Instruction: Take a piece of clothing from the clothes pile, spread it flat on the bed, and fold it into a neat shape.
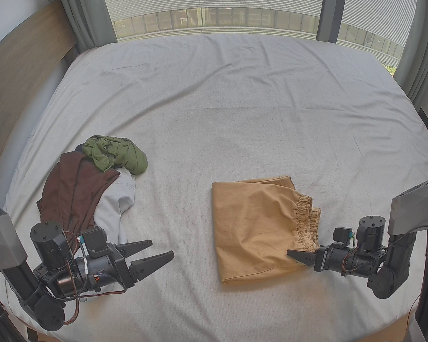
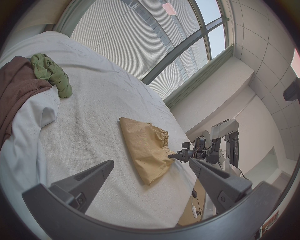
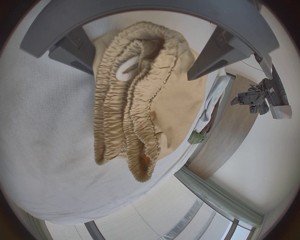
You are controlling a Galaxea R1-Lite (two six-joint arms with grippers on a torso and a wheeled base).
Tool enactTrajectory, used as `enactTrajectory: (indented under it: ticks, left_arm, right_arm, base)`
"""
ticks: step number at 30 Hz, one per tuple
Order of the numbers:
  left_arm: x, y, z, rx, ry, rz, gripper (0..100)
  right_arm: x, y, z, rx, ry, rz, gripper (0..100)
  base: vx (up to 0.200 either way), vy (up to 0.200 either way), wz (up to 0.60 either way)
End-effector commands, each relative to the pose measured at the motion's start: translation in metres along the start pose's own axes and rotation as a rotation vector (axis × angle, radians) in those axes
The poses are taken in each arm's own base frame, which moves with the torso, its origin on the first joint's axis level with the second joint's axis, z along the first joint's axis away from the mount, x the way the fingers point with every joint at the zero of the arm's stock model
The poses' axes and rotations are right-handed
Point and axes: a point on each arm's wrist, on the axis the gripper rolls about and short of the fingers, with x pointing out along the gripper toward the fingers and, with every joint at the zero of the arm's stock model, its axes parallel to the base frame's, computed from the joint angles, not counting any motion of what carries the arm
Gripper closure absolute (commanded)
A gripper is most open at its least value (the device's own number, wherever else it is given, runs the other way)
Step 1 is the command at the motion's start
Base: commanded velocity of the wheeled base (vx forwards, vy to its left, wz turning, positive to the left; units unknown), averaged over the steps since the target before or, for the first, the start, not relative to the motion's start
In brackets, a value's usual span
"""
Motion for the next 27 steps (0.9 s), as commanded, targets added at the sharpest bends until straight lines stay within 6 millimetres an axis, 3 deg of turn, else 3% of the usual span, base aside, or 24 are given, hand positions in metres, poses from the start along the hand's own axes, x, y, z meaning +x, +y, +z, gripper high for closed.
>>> enactTrajectory:
  ticks: [1,15,16,27]
  left_arm:
    - [-0.0001,0.0000,0.0000,0.000,0.000,0.000,0]
    - [-0.0005,0.0004,-0.0008,-0.001,0.002,0.004,0]
    - [-0.0005,0.0004,-0.0008,-0.001,0.002,0.004,0]
    - [-0.0014,0.0011,-0.0018,0.048,0.006,0.009,0]
  right_arm:
    - [0.0042,0.0023,0.0013,-0.002,-0.006,0.014,0]
    - [0.0046,0.0033,0.0019,0.019,-0.009,0.015,0]
    - [0.0046,0.0032,0.0019,0.020,-0.010,0.014,100]
    - [0.0065,0.0090,0.0004,0.013,-0.001,0.034,100]
  base:
    - [0.000,0.000,0.00]
    - [0.000,0.000,0.00]
    - [0.000,0.000,0.00]
    - [0.000,0.000,0.00]
